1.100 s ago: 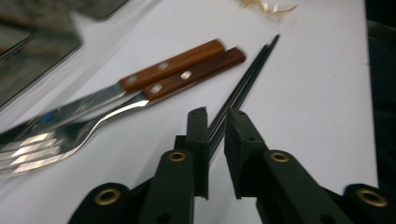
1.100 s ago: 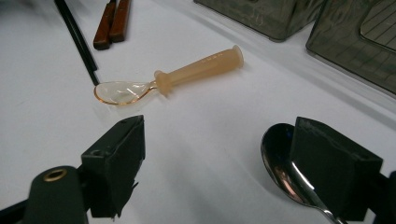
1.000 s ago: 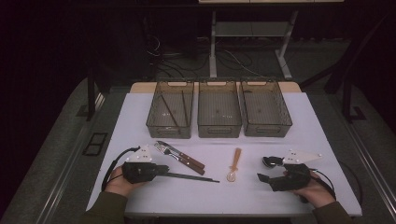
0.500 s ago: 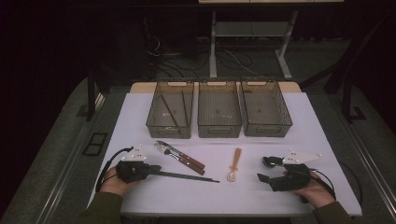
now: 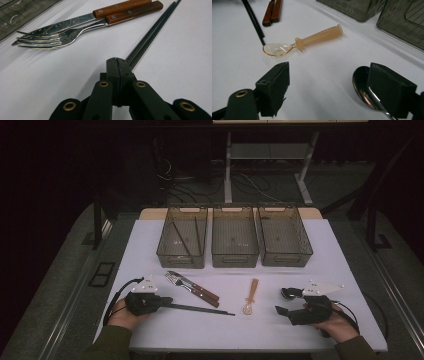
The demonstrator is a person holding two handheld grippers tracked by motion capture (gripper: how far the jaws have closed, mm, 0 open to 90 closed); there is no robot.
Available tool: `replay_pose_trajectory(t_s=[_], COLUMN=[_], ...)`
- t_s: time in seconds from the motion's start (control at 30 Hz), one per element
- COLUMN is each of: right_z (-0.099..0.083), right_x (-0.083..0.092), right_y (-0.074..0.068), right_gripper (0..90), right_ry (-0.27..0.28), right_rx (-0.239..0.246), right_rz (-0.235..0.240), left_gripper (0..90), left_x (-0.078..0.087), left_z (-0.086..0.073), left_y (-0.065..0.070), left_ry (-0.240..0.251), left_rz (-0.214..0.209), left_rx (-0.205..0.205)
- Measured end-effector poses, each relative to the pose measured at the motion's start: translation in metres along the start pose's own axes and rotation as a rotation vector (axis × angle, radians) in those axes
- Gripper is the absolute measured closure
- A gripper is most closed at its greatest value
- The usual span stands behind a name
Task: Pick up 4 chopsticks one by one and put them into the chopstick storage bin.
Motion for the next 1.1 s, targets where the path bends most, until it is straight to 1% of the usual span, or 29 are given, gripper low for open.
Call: replay_pose_trajectory(t_s=[0.1, 0.27, 0.37, 0.53, 0.77, 0.97, 1.03, 1.1], right_z=[0.0, 0.0, 0.0001, 0.0002, 0.0002, 0.0002, 0.0001, 0.0001], right_x=[0.0001, 0.0002, 0.0003, 0.0005, 0.0006, 0.0008, 0.0007, 0.0005], right_y=[-0.0001, 0.0, 0.0, -0.0001, 0.0001, 0.0002, 0.0004, 0.0002], right_gripper=[18.0, 18.0, 18.0, 18.0, 18.0, 18.0, 18.0, 18.0], right_ry=[0.001, 0.001, 0.001, 0.002, 0.001, 0.002, 0.001, 0.0], right_rx=[0.0, -0.001, -0.002, -0.003, -0.003, -0.003, -0.004, -0.004], right_rz=[0.0, 0.0, 0.0, 0.001, 0.0, -0.001, -0.001, -0.001], left_gripper=[89.0, 89.0, 89.0, 89.0, 89.0, 89.0, 88.9, 86.9], left_x=[0.0002, 0.0001, 0.0003, 0.0013, 0.0038, 0.0062, 0.0069, 0.0069], left_z=[-0.0001, -0.0002, -0.0002, -0.0008, -0.0033, -0.0048, -0.0049, -0.0036], left_y=[0.0004, 0.0013, 0.0015, 0.0018, 0.0046, 0.0082, 0.0087, 0.0099], left_ry=[0.0, -0.005, -0.007, -0.014, -0.01, -0.013, -0.015, -0.003], left_rz=[-0.002, -0.016, -0.014, -0.025, -0.048, -0.056, -0.056, -0.056], left_rx=[0.002, 0.005, 0.003, 0.014, 0.034, 0.037, 0.031, 0.025])
Point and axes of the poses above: each handheld gripper's, and its own axes: x roughly backward along the jaws, z roughly out of its top, y roughly to its right, the point moved 3 cm from there along -x, roughly forward along the jaws, and after that the axes turned 12 degrees about y, right-handed, at the moved point
